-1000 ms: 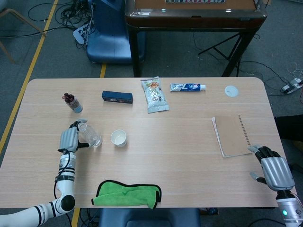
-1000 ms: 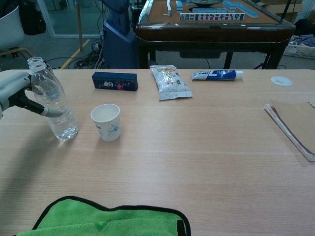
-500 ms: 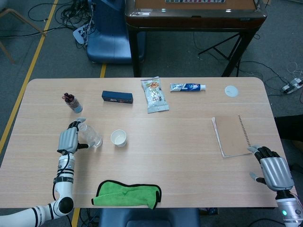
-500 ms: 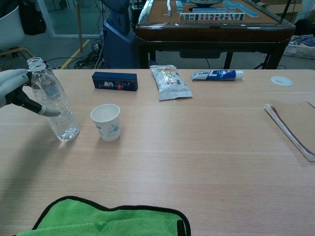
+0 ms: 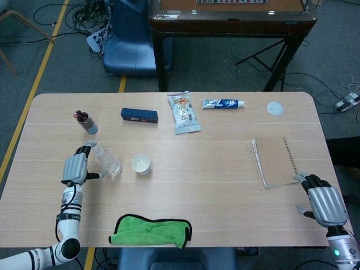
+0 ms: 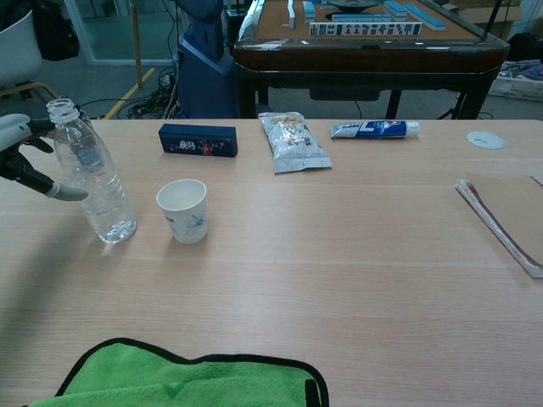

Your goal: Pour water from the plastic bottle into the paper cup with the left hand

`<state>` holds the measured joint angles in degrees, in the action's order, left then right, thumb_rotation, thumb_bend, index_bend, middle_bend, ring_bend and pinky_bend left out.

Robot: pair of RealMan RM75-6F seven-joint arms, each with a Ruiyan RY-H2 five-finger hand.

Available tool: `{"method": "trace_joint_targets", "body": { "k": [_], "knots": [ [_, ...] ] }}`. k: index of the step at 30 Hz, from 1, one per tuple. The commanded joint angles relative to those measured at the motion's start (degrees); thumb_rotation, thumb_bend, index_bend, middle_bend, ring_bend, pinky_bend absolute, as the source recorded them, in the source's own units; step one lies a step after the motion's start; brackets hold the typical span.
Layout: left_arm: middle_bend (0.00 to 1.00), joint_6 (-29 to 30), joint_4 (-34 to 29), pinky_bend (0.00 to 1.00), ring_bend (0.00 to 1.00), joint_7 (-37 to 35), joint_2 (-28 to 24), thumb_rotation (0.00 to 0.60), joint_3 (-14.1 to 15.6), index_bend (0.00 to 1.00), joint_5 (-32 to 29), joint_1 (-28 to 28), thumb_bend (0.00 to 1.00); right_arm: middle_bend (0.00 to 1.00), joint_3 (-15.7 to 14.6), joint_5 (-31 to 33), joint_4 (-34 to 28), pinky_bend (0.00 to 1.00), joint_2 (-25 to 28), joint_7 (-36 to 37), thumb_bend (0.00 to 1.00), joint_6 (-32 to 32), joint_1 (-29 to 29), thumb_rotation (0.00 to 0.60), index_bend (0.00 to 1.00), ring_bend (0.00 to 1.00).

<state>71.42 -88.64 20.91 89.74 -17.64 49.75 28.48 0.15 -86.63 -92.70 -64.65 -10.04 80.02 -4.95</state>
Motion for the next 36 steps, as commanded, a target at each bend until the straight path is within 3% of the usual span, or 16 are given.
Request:
{"method": "trace_joint_targets", "body": {
  "k": [1, 12, 19, 27, 36],
  "knots": [
    [0.12, 0.5, -0.9, 0.35, 0.15, -0.3, -1.1, 0.600, 0.7, 0.17, 0.9, -0.7, 0.00, 0.24, 0.0, 0.0, 0.0, 0.39, 0.0, 0.0, 0.01, 0.0, 0.0, 0.600, 0.26, 0.21],
    [0.12, 1.0, -4.1, 0.35, 0.15, -1.7, -7.0, 0.600, 5.7, 0.18, 6.5, -4.0, 0.00, 0.24, -0.1, 0.2, 0.1, 0.39, -0.5, -0.8, 0.01, -0.5, -0.2, 0.600, 0.26, 0.21],
    [0.12, 5.1, 1.0, 0.35, 0.15, -1.7, -7.8, 0.600, 12.2, 0.19, 18.6, -6.3, 0.00, 0.24, -0.2, 0.4, 0.3, 0.39, -0.8, -1.4, 0.01, -0.8, -0.3, 0.600, 0.26, 0.21],
    [0.12, 8.2, 5.1, 0.35, 0.15, -2.9, -8.2, 0.600, 15.5, 0.20, 26.1, -8.4, 0.00, 0.24, -0.2, 0.6, 0.2, 0.39, -0.9, -1.8, 0.01, -0.7, -0.2, 0.600, 0.26, 0.21],
    [0.12, 12.5, 9.0, 0.35, 0.15, 1.1, -8.3, 0.600, 19.4, 0.26, 33.3, -11.4, 0.00, 0.24, -0.3, 0.6, 0.2, 0.39, -1.0, -2.2, 0.01, -0.9, -0.3, 0.600, 0.26, 0.21]
  ]
}}
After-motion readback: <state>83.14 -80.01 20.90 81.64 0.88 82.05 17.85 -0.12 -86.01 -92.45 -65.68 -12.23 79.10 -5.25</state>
